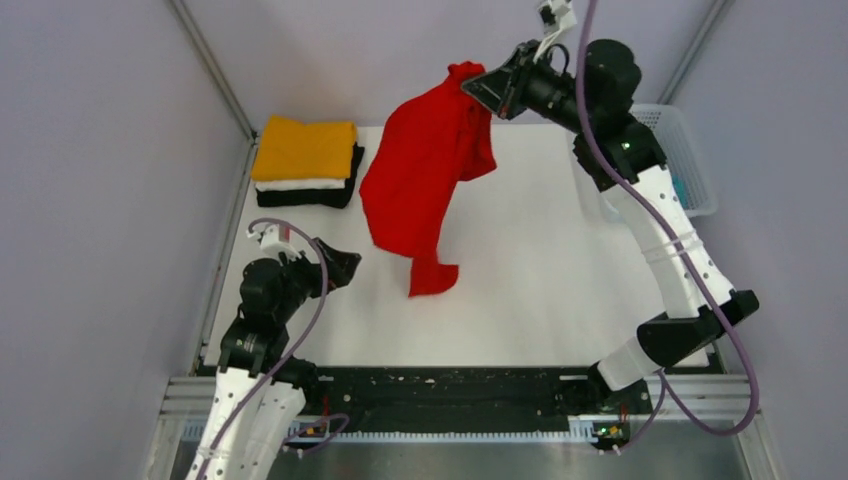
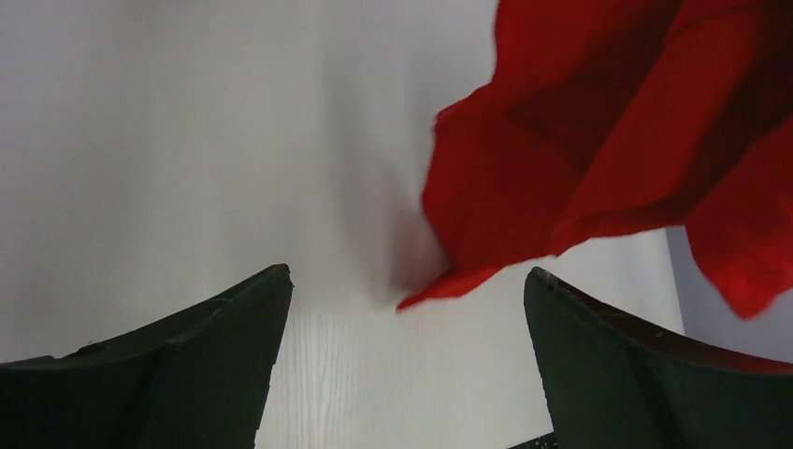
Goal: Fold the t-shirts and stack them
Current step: Move the tshirt to the center of the board
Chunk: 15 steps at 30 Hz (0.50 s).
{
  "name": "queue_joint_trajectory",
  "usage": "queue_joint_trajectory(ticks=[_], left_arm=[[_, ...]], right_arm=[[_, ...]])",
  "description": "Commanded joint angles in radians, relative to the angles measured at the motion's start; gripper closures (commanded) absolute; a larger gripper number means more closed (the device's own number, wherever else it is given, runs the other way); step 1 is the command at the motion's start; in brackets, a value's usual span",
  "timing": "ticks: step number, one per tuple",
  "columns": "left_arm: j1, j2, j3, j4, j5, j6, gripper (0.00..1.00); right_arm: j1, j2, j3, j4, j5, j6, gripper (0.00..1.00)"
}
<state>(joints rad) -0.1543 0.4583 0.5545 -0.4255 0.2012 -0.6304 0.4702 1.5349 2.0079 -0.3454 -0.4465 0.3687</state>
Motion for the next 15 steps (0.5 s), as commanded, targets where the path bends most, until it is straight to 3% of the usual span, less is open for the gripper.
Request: queue_joint_trajectory(ticks=[1, 5, 7, 8, 9, 10, 12, 15], left_arm=[[-0.004, -0.050, 0.047, -0.092, -0.057, -0.017, 0.01], [-0.004, -0.067, 0.047, -0.136, -0.083, -0.022, 0.01], [-0.004, -0.059, 0.043, -0.158, -0.102, -0.031, 0.01], [-0.004, -0.049, 0.040, -0.165, -0.110, -0.035, 0.01], [-0.004, -0.038, 0.034, -0.169, -0.115, -0.040, 0.01], [-0.004, -0.021, 0.030, -0.173, -0.116, -0.043, 0.01], [-0.004, 0.016, 0.015, -0.176, -0.100, -0.051, 0.01], [-0.004, 0.072, -0.035, -0.152, -0.042, -0.057, 0.01]], right_arm=[[-0.004, -0.090, -0.247, 0.117, 0.197, -0.055, 1.00], [-0.042, -0.215, -0.658, 0.206, 0.522, -0.062, 1.00], [-0.113, -0.245, -0.839, 0.241, 0.602, 0.001, 0.93], [-0.160, -0.247, -0.907, 0.236, 0.611, 0.044, 0.75], [-0.199, -0.243, -0.950, 0.217, 0.611, 0.077, 0.49], [-0.220, -0.237, -0.975, 0.188, 0.629, 0.087, 0.32], [-0.223, -0.238, -0.999, 0.136, 0.679, 0.076, 0.13], [-0.187, -0.284, -1.044, 0.109, 0.690, 0.045, 0.02]])
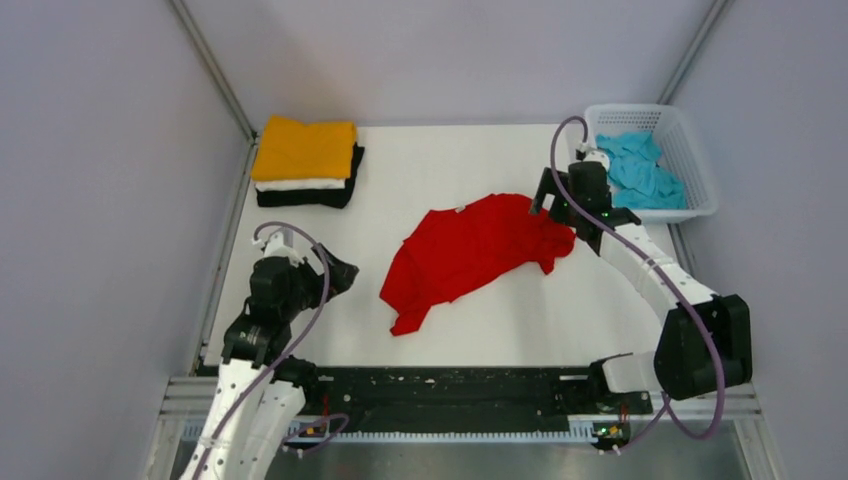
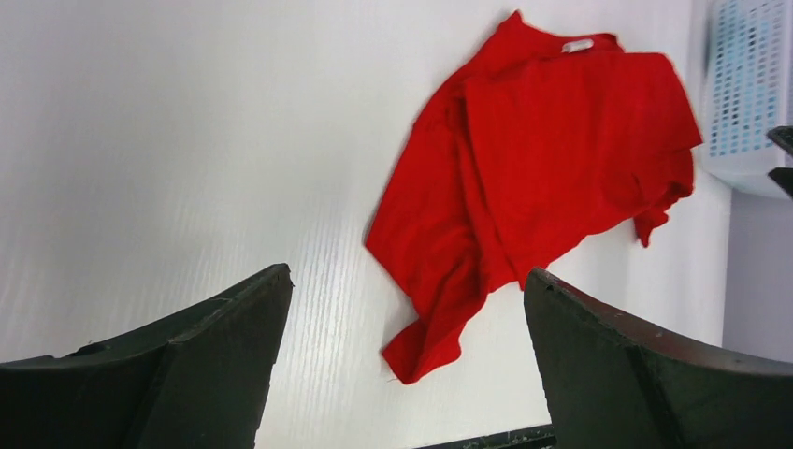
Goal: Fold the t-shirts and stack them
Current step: Move the tshirt to the center of the board, then flatten out the tshirt
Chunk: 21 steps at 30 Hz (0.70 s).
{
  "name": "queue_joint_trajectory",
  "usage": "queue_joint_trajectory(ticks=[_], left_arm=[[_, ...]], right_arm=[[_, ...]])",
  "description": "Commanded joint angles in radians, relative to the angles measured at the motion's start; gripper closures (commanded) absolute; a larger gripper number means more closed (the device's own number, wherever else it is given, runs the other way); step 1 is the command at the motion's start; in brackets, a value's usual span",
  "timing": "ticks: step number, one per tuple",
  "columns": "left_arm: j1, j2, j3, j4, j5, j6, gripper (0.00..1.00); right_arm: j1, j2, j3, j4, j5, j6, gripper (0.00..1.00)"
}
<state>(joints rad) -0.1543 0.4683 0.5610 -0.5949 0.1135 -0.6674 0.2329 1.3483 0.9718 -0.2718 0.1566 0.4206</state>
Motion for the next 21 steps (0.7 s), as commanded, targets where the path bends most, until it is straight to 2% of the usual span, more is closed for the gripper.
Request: queue_joint_trajectory(ticks=[1, 4, 7, 9, 11, 13, 15, 18, 21], left_arm=[[-0.004, 0.078, -0.067, 0.039, 0.079, -0.027, 0.01], [-0.006, 0.116, -0.149, 0.129, 0.200, -0.056, 0.01], [-0.038, 0.158, -0.230, 0.235, 0.302, -0.092, 0.01], [-0.095, 0.185, -0.254, 0.273, 0.295, -0.112, 0.01], [-0.201, 0.214, -0.269, 0.304, 0.242, -0.136, 0.01], [-0.299, 0.262, -0.279, 0.350, 0.194, -0.168, 0.02], [-0.370, 0.316, -0.276, 0.384, 0.141, -0.180, 0.07], [-0.418, 0.405, -0.257, 0.375, 0.065, -0.189, 0.20], [-0.463, 0.487, -0.249, 0.422, 0.021, -0.205, 0.24]], right_arm=[[0.083, -0.121, -0.030, 0.024, 0.113, -0.008, 0.01], [0.219, -0.183, -0.118, 0.011, 0.145, 0.012, 0.01], [0.377, -0.208, -0.243, 0.081, 0.027, 0.072, 0.01], [0.467, -0.194, -0.294, 0.143, -0.030, 0.125, 0.02], [0.542, -0.151, -0.318, 0.231, -0.063, 0.150, 0.02], [0.603, -0.087, -0.279, 0.234, -0.047, 0.140, 0.03], [0.656, -0.002, -0.198, 0.185, 0.022, 0.107, 0.03], [0.707, 0.144, -0.068, 0.108, 0.115, 0.067, 0.04], [0.725, 0.275, 0.021, 0.065, 0.137, 0.059, 0.06]])
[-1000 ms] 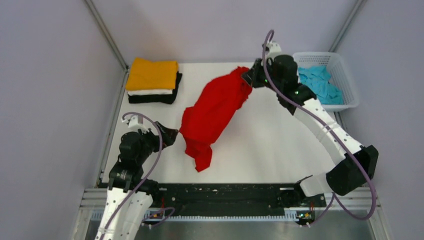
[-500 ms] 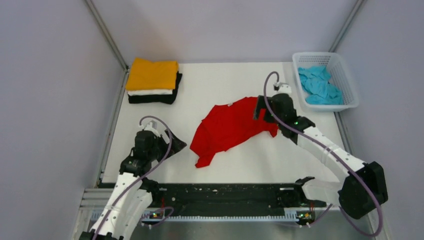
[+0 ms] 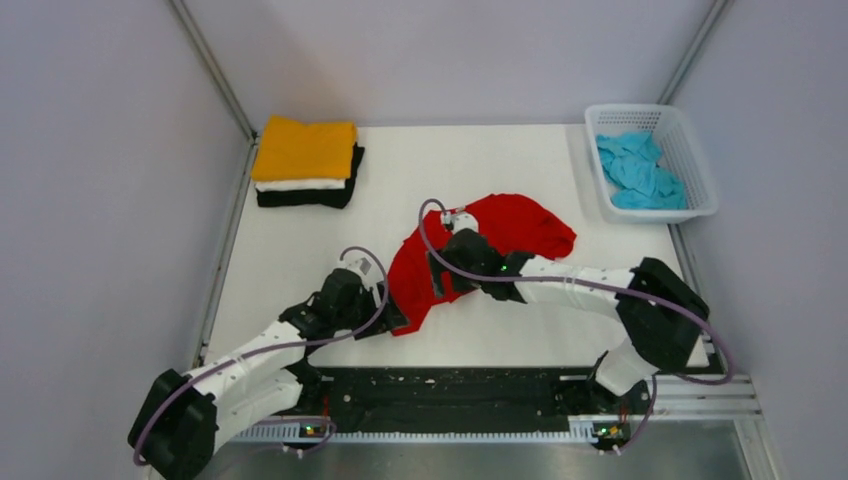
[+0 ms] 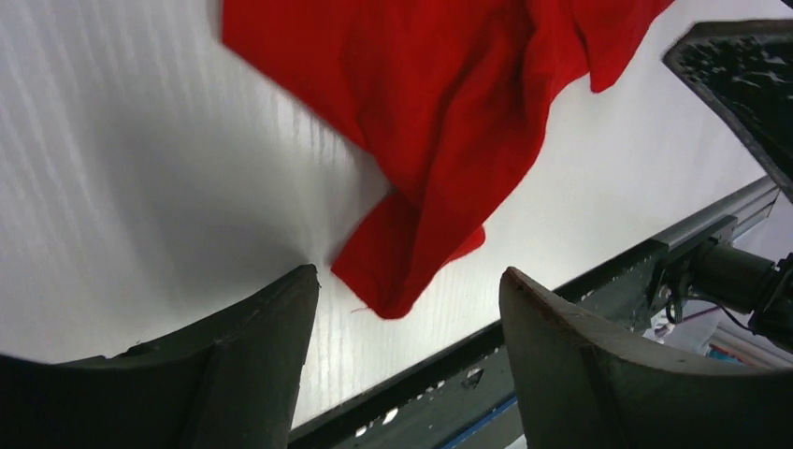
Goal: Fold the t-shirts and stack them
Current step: Flatten out the tshirt
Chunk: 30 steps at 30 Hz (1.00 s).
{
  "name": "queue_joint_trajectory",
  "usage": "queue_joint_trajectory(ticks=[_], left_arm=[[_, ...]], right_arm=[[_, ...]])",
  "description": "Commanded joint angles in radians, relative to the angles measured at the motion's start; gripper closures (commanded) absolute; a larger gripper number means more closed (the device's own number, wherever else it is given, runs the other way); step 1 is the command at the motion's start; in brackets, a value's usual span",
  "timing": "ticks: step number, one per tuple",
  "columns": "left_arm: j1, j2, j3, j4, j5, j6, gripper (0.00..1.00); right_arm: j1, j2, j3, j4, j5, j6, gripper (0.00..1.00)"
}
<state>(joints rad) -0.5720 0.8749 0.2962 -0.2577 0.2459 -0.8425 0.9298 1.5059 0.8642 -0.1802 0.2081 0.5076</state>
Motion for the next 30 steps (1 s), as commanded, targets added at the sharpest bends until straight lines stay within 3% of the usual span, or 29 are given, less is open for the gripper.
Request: queue_joint_trajectory(ticks=[1, 8, 10, 12, 13, 18, 25, 28, 30], left_arm=[[-0.059, 0.107, 0.020, 0.103, -0.122, -0.034, 0.24], [-0.135, 0.269, 0.092, 0.171, -0.142, -0.028, 0.46], [-0.160, 0.301, 0.111, 0.166, -0.169, -0.026, 0.63], [-0.173, 0.323, 0.129, 0.133, -0.220, -0.037, 0.95], [-0.176, 0.328, 0.135, 0.104, -0.266, -0.050, 1.00], [-0.177, 0.268, 0.149, -0.035, -0.425, -0.100, 1.00], [-0.176, 0.190, 0.155, -0.144, -0.503, -0.119, 1.00], [-0.175, 0.198, 0.156, -0.141, -0.497, -0.121, 1.00], [-0.176, 0.211, 0.159, -0.139, -0.495, -0.121, 1.00]], right_arm=[[0.033, 0.151, 0.146, -0.030, 0.095, -0.024, 0.06], [0.053, 0.250, 0.188, -0.068, 0.121, -0.020, 0.11], [0.053, 0.258, 0.182, -0.080, 0.149, -0.016, 0.12], [0.053, 0.262, 0.177, -0.100, 0.191, -0.008, 0.13], [0.053, 0.262, 0.176, -0.108, 0.212, 0.002, 0.13], [0.051, 0.236, 0.173, -0.142, 0.340, 0.038, 0.16], [0.040, 0.219, 0.164, -0.141, 0.386, 0.056, 0.34], [0.038, 0.221, 0.161, -0.121, 0.361, 0.052, 0.46], [0.039, 0.215, 0.150, -0.088, 0.337, 0.044, 0.59]])
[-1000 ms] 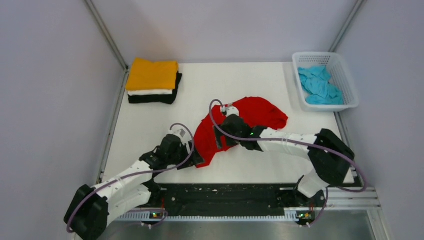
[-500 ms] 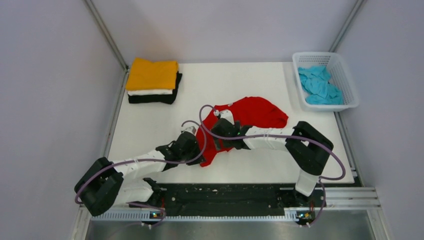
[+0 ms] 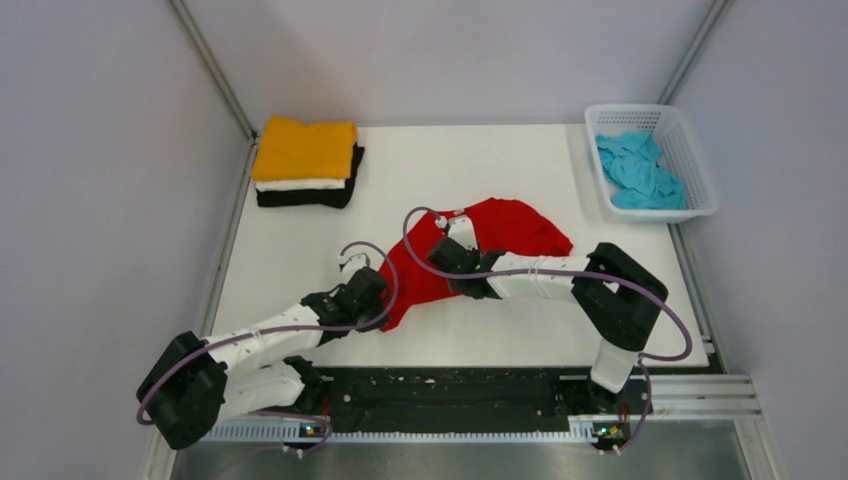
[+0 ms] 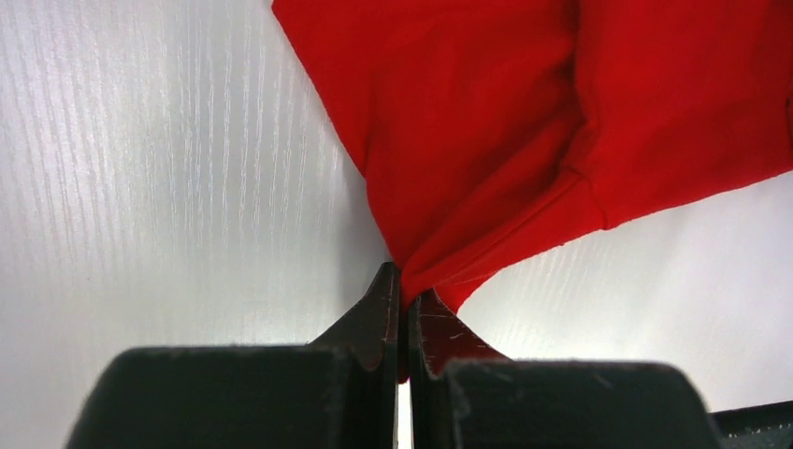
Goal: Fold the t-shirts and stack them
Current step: Flatten out the tshirt
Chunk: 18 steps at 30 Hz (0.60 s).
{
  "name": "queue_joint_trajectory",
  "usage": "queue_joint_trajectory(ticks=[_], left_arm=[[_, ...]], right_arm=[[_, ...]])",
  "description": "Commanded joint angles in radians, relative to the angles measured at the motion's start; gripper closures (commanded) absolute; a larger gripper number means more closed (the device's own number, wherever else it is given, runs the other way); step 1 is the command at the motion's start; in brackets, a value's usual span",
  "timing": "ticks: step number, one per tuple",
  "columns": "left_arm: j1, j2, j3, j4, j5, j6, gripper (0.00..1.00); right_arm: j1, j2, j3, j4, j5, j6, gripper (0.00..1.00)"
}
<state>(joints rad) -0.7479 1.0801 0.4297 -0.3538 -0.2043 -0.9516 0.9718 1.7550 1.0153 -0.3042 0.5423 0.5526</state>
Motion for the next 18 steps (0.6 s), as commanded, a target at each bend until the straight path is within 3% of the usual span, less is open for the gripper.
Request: queue_joint_trajectory(ticks=[1, 3, 5, 10, 15, 18], left_arm=[[0.001, 0.013, 0.026, -0.041, -0.045, -0.013, 1.00], [0.000, 0.026, 0.030, -0.040, -0.043, -0.013, 1.00], [0.000, 0.034, 0.043, -0.051, -0.059, -0.015, 1.00], [0.002, 0.025, 0.127, -0.169, -0.208, -0.022, 1.00], [0.005, 0.026, 0.213, -0.233, -0.299, 0.016, 1.00], [0.010, 0.028, 0.252, -0.256, -0.327, 0.033, 1.00]], right_arm=[[-0.003, -0.039, -0.006, 0.053, -0.007, -0.010, 0.68], [-0.004, -0.050, -0.006, 0.067, -0.014, -0.020, 0.89], [-0.004, -0.073, -0.006, 0.071, -0.009, -0.029, 1.00], [-0.034, -0.181, -0.020, 0.044, 0.062, -0.040, 1.00], [-0.106, -0.306, -0.098, 0.149, -0.102, -0.069, 1.00], [-0.111, -0.352, -0.110, 0.131, 0.049, -0.109, 1.00]])
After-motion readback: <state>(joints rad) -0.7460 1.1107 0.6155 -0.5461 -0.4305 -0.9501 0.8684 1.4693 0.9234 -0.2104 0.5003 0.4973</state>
